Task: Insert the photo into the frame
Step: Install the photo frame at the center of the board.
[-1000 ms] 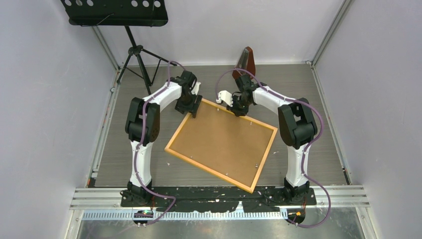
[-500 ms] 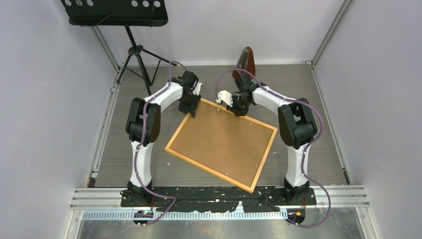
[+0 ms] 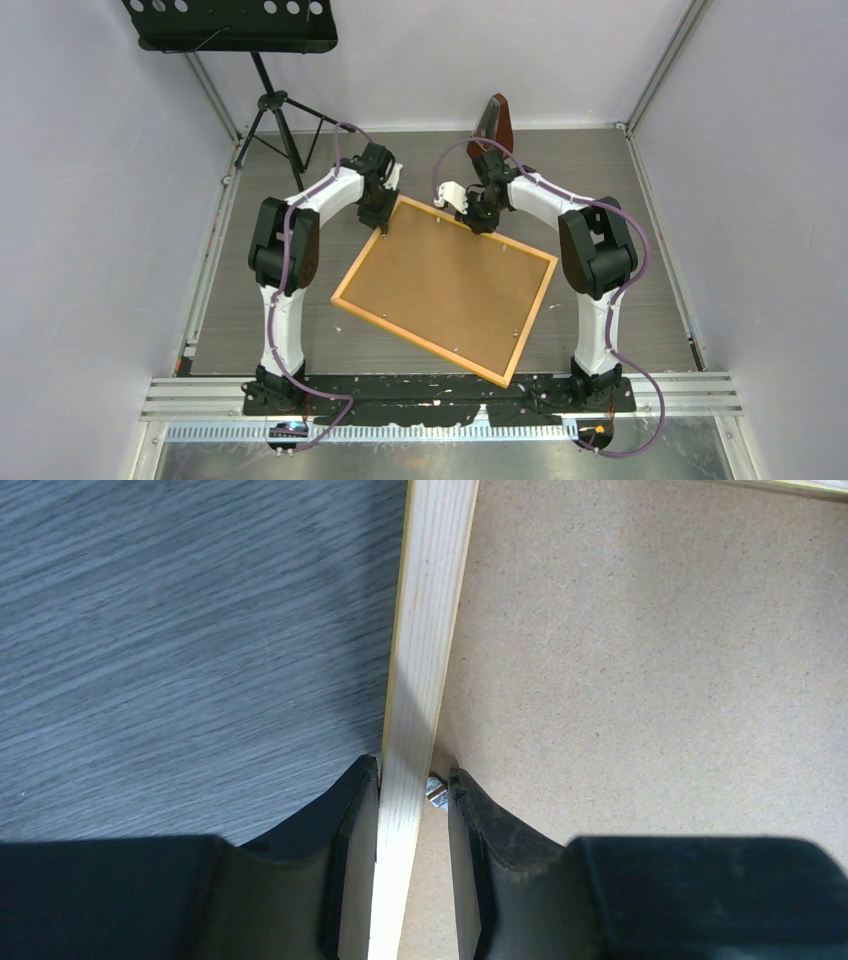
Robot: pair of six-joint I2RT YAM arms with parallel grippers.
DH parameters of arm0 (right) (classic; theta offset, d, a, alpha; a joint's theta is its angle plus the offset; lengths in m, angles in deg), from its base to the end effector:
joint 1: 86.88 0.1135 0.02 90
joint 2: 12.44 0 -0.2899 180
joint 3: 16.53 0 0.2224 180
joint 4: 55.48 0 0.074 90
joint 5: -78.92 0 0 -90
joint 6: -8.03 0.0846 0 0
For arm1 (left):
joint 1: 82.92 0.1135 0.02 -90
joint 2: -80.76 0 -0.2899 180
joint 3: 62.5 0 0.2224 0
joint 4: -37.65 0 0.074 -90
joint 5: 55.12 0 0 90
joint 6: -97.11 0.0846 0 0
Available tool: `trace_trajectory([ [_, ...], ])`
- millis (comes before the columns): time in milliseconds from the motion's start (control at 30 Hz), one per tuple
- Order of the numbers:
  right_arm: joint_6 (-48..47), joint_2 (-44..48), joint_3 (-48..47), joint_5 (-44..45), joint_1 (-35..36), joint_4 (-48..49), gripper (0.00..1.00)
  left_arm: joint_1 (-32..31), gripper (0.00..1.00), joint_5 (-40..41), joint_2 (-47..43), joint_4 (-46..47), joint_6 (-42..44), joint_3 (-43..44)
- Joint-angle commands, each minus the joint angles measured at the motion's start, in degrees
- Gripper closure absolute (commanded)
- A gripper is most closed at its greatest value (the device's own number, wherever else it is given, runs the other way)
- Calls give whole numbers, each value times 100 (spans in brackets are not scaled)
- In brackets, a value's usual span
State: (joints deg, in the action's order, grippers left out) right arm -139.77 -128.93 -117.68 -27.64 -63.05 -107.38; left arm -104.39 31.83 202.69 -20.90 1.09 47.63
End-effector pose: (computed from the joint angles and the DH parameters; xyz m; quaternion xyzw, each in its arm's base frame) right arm 0.3779 0.1933 0.1711 -0.6556 0.7156 0.0780 0.2280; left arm 0.4118 -0.1668 0.1648 0.1369 0.9754 -0.0660 0.1595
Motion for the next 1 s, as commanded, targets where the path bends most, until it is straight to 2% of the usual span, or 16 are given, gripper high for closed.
trace_trajectory([
  [0,22,189,103,-90,93,-277,94,115,71,248,-265,205,17,-179],
  [100,50,167,78,-73,95,-280,94,117,71,211,-283,194,-2,-237],
  [533,393,-20,-163,200,95,-278,94,117,82,-52,-495,132,-10,-511],
  [633,461,-40,-193,217,91,-259,94,118,70,-88,-522,89,-4,-488],
  [767,667,-11,-178,285,85,-164,94,117,47,-138,-558,18,-45,-369],
  [867,911,69,-119,350,59,42,93,117,41,-179,-603,-20,-57,-313],
  [967,1103,146,-82,467,51,155,91,118,41,-193,-618,-47,-48,-331],
])
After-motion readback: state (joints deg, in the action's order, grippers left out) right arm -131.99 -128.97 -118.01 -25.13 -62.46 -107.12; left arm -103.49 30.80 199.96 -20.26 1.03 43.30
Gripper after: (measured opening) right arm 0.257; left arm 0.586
